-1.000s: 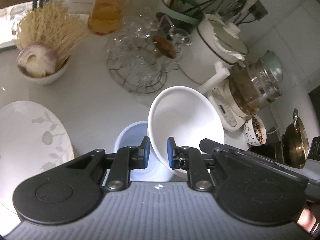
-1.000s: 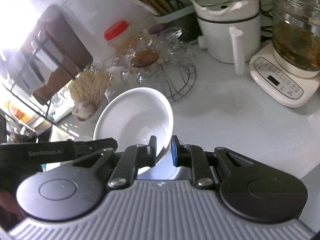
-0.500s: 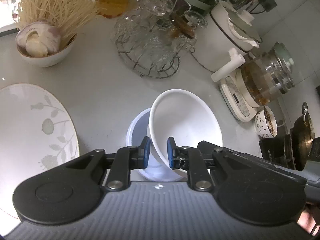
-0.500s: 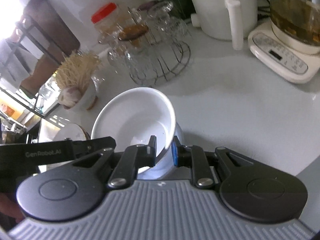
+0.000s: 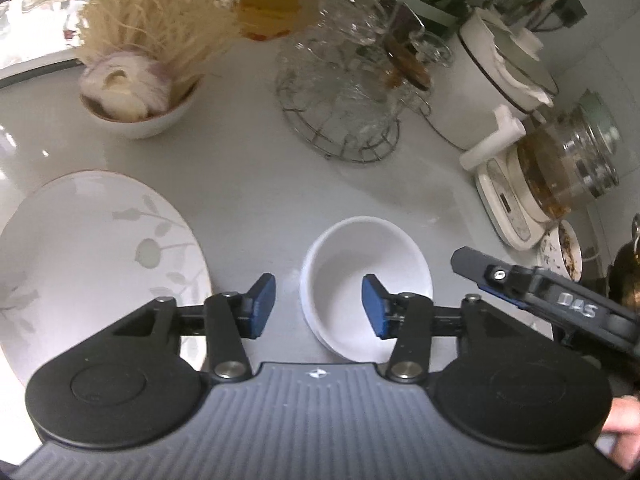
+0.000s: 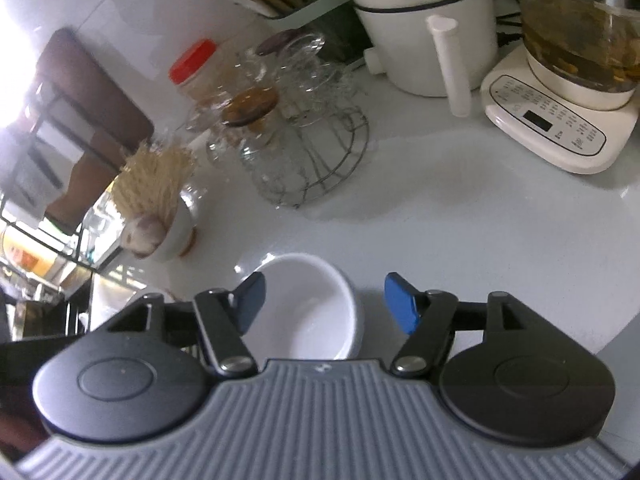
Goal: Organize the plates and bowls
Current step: 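Reposition both grippers onto the rim of the nested bowls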
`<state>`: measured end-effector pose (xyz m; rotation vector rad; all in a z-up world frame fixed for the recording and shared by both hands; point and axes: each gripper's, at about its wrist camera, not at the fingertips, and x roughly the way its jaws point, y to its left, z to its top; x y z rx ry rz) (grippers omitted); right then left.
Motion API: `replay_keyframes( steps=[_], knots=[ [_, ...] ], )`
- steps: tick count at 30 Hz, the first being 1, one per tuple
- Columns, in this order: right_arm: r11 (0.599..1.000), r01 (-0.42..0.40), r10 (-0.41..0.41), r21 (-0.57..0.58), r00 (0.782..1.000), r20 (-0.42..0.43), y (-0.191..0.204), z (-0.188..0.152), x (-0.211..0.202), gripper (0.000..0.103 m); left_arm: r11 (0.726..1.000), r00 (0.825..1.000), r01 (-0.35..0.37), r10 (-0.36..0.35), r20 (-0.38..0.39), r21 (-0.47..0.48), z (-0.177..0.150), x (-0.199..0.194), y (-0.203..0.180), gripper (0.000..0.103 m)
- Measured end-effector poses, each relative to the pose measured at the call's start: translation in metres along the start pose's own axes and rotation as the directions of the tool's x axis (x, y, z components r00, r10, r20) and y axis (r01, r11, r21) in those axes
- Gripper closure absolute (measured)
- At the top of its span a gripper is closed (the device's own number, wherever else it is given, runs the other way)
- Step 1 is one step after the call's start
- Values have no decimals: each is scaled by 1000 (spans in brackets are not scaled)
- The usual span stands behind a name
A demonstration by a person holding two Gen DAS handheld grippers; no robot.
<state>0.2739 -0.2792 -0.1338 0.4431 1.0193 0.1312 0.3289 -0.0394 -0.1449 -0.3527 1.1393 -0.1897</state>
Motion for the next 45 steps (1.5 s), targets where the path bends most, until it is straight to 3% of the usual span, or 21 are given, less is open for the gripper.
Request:
replay_keyframes(
  steps=[5, 19, 23, 25, 28, 36, 41, 45],
  knots=[
    [1000, -13, 14, 22, 998, -58, -11, 1, 17, 35, 999, 999, -44, 44, 13, -13, 0, 1, 8, 46],
    [1000, -28, 30, 10, 985, -169, -17, -8, 61, 36, 998, 1000, -19, 18, -18, -62, -6, 15, 7, 45],
    [998, -46, 55, 47, 978, -200, -23, -12, 67, 47, 997, 999, -21, 19, -31, -76, -7, 22, 6, 43],
    [997, -51, 64, 65, 976, -209, -26, -13, 69, 64, 997, 999, -25, 22, -35, -73, -9, 24, 4, 42],
    [995, -58, 75, 81, 973, -220, -27, -15, 72, 79, 997, 999, -23, 20, -38, -76, -10, 28, 3, 40],
    [995, -33, 53, 96, 974, -220, -34, -15, 64, 89, 998, 998, -48, 47, -52, -32, -12, 38, -7, 38],
    [996, -5, 23, 91, 980, -197, -42, -15, 56, 89, 996, 993, -87, 88, -77, 18, -13, 53, -21, 38],
    [995, -7, 26, 101, 983, -182, -48, -13, 48, 89, 998, 993, -58, 62, -102, 36, -14, 67, -28, 39]
  ],
)
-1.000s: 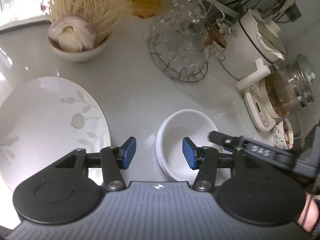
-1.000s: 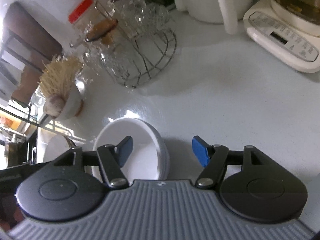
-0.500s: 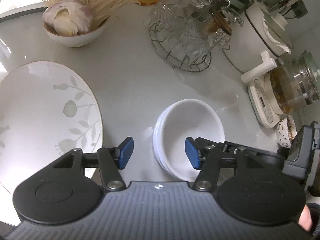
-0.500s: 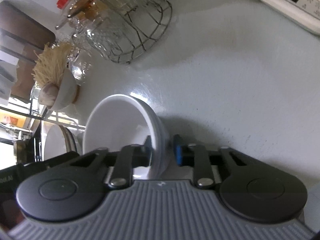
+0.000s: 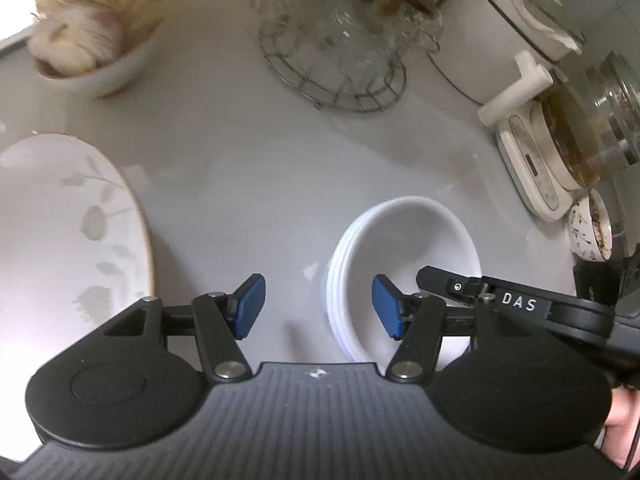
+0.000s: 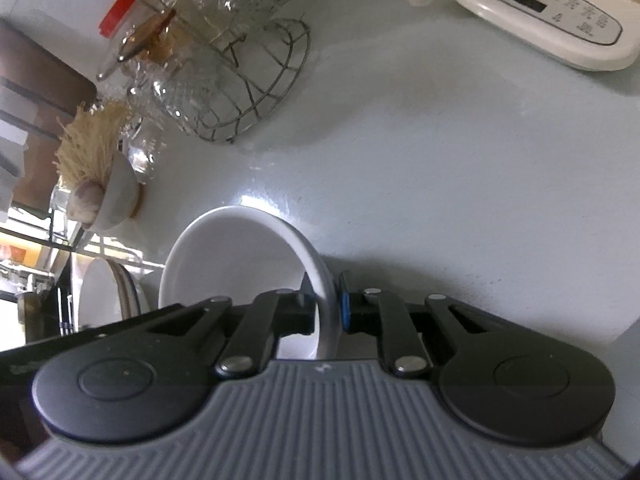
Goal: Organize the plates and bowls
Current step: 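Reposition both grippers onto the rim of the nested bowls, then close both grippers on the rim of the nested bowl stack, then lift the nested bowls with both grippers and carry them to the plate stack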
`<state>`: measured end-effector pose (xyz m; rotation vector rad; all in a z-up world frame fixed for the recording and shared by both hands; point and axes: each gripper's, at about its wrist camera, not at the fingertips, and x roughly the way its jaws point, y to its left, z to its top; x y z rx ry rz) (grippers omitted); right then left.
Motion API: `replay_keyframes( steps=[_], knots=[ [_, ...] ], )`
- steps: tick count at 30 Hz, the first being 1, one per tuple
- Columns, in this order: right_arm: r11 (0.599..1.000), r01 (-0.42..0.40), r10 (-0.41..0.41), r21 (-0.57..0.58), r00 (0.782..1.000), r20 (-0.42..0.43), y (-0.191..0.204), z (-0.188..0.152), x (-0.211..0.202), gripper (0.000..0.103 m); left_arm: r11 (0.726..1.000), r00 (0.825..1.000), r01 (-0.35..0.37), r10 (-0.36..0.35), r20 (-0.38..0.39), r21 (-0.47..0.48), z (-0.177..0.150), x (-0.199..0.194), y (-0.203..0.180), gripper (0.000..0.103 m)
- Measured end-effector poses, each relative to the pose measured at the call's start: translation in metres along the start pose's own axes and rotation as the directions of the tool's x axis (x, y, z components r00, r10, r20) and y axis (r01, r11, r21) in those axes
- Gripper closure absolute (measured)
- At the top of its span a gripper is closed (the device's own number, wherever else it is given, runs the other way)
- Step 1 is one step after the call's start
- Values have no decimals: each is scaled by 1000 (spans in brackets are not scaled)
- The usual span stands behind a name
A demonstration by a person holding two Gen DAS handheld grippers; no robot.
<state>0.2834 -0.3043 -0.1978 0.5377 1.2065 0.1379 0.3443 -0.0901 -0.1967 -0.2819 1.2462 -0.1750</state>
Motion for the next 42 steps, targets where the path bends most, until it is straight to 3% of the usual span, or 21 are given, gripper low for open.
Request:
replay_keyframes(
  steps=[7, 11, 15, 19, 26, 31, 42],
  knots=[
    [1000, -16, 16, 17, 1000, 12, -9, 1, -12, 89, 1000, 999, 16, -16, -30, 9, 1, 21, -13, 40],
    [1000, -26, 26, 11, 1000, 15, -12, 3, -17, 89, 1000, 999, 20, -20, -32, 11, 1, 27, -20, 48],
    [998, -33, 32, 52, 999, 11, -22, 4, -21, 89, 997, 997, 58, -60, -41, -50, 1, 32, -21, 54],
    [998, -37, 38, 42, 999, -24, -27, 1, -18, 89, 997, 996, 64, -67, -52, -51, -3, 33, -27, 72],
    [999, -41, 42, 16, 998, -48, -30, -4, -20, 89, 993, 997, 60, -65, -48, -105, -11, 26, -25, 79],
    [998, -63, 62, -7, 998, -30, -30, -4, -34, 89, 995, 999, 46, -48, -21, -84, -16, 9, -37, 79],
    [995, -77, 79, -61, 997, 24, -20, -2, -79, 88, 992, 995, 93, -90, 36, -87, -20, -36, -57, 79]
  ],
)
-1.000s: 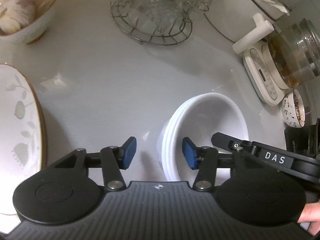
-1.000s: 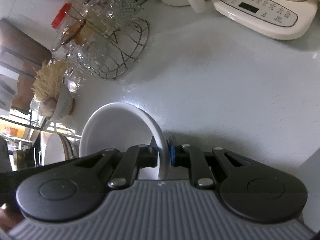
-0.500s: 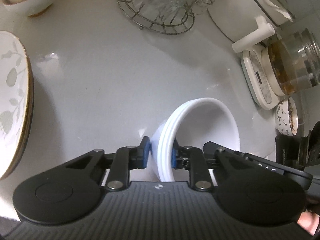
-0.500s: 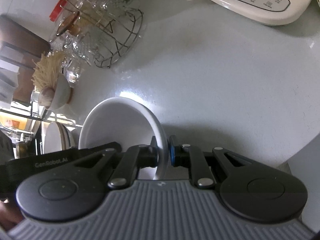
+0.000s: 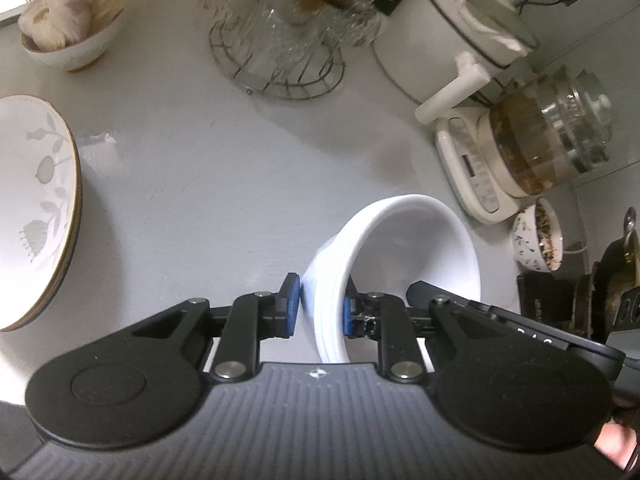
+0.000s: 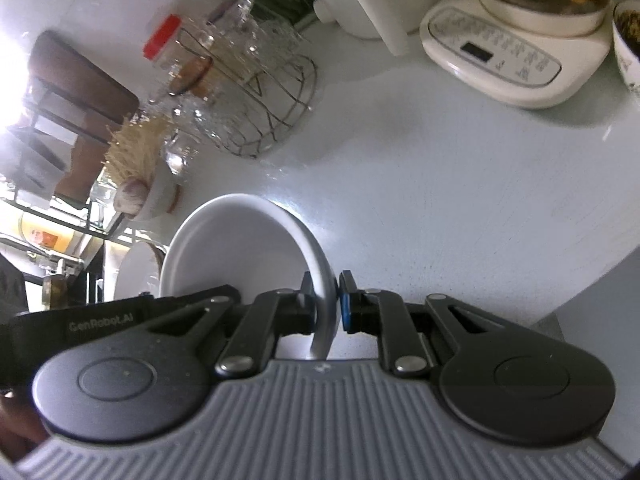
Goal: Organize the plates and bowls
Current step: 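Lift the nested bowls with both grippers and carry them to the plate stack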
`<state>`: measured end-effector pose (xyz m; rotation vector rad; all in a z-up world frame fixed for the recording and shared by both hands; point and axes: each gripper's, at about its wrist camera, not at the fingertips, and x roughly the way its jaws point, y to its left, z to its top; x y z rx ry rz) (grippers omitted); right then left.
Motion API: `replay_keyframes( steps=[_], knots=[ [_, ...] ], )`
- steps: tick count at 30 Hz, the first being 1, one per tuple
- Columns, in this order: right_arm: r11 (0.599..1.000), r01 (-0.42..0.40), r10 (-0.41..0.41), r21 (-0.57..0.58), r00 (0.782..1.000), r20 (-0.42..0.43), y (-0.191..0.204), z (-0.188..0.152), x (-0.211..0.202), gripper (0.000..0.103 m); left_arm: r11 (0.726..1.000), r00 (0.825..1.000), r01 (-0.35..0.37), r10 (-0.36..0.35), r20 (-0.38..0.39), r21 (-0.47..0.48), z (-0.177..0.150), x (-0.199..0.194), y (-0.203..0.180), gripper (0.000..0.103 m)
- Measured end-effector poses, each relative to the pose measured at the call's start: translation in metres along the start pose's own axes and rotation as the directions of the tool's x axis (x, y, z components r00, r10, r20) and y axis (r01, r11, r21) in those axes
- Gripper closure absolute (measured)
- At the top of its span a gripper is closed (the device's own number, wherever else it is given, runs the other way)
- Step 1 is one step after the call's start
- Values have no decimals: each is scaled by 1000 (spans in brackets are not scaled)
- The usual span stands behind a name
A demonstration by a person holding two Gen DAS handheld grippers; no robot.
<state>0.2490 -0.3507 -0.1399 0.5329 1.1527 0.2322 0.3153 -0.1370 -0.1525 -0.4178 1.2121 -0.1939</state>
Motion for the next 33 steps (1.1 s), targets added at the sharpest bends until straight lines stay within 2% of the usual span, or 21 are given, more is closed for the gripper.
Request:
replay_keyframes(
  steps=[12, 23, 33],
  knots=[
    [1000, 1, 0, -10, 998, 57, 39, -7, -24, 88, 999, 999, 19, -21, 34, 50, 6, -48, 4, 79],
    [997, -32, 40, -68, 993, 115, 88, -4, -26, 88, 999, 994, 28, -31, 104, 38, 17, -94, 33, 79],
    [988, -57, 73, -146, 992, 108, 132, -9, -9, 88, 1000, 986, 14, -13, 166, -2, 21, -120, 74, 79]
  ],
)
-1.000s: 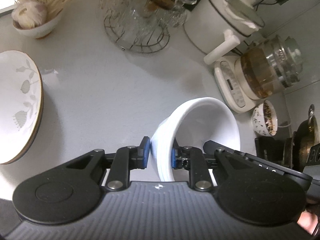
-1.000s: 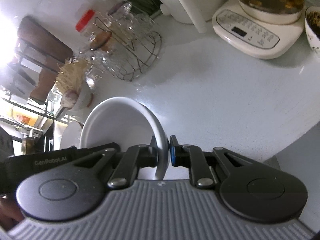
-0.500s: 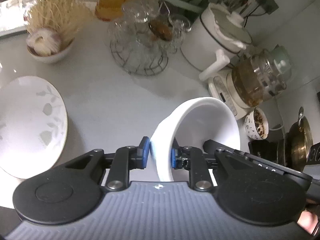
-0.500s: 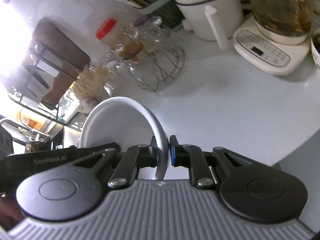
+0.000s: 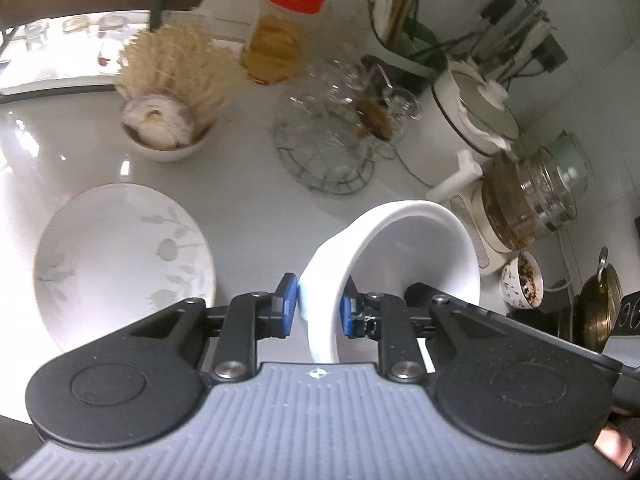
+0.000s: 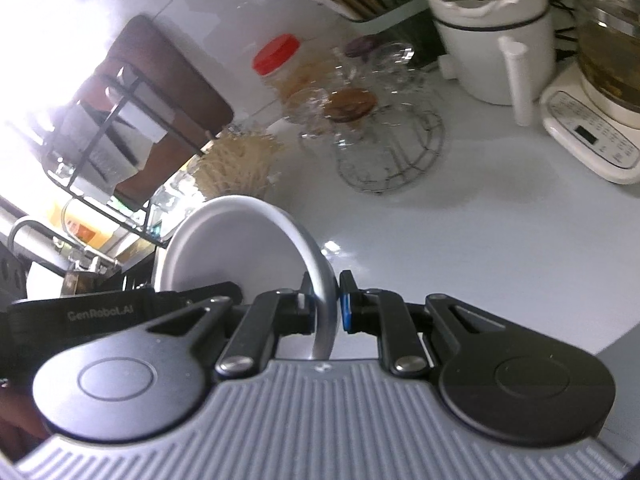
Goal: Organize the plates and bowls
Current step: 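Lift the nested bowls with both grippers and carry them to the plate stack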
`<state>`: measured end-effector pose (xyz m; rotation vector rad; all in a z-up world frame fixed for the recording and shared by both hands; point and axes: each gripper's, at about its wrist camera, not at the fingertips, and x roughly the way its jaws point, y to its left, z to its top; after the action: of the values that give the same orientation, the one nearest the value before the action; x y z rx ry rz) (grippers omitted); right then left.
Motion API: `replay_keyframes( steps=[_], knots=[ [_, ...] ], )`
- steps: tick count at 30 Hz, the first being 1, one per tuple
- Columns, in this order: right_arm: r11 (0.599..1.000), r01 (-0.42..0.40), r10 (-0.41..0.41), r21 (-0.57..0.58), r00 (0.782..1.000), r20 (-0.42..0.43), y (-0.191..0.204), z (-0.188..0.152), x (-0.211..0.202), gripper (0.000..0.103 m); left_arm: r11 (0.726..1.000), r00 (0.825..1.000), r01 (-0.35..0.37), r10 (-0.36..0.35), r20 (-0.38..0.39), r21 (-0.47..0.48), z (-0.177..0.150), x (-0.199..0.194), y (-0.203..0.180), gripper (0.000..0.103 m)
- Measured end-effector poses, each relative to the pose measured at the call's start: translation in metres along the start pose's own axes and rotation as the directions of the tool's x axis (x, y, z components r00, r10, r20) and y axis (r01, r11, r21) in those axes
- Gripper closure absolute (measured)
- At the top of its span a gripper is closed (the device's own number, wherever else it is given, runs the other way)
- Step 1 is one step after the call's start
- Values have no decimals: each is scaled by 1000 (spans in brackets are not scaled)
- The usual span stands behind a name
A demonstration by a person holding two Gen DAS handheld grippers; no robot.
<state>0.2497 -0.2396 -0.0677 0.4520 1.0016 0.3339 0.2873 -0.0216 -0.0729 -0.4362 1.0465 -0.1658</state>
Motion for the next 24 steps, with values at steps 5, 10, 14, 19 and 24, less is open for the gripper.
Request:
replay_keyframes(
  steps=[5, 10, 14, 19, 24],
  knots=[
    [999, -10, 9, -35, 1000, -27, 26, -7, 20, 88, 998, 1000, 3, -2, 18, -63, -3, -11, 37, 79],
    [998, -19, 15, -55, 998, -64, 57, -16, 48, 88, 993, 1000, 0, 2, 21, -116, -3, -19, 83, 78],
    [998, -13, 7, -69, 997, -78, 82, -21, 72, 88, 990, 1000, 5, -3, 13, -143, 2, -21, 122, 78],
    [996, 21, -31, -88, 993, -113, 104, -34, 104, 88, 987, 999, -5, 0, -33, -160, 6, -10, 164, 78],
    [995, 61, -72, -75, 983, -167, 112, -49, 135, 87, 987, 996, -4, -9, -84, -162, 9, 7, 198, 78]
  ],
)
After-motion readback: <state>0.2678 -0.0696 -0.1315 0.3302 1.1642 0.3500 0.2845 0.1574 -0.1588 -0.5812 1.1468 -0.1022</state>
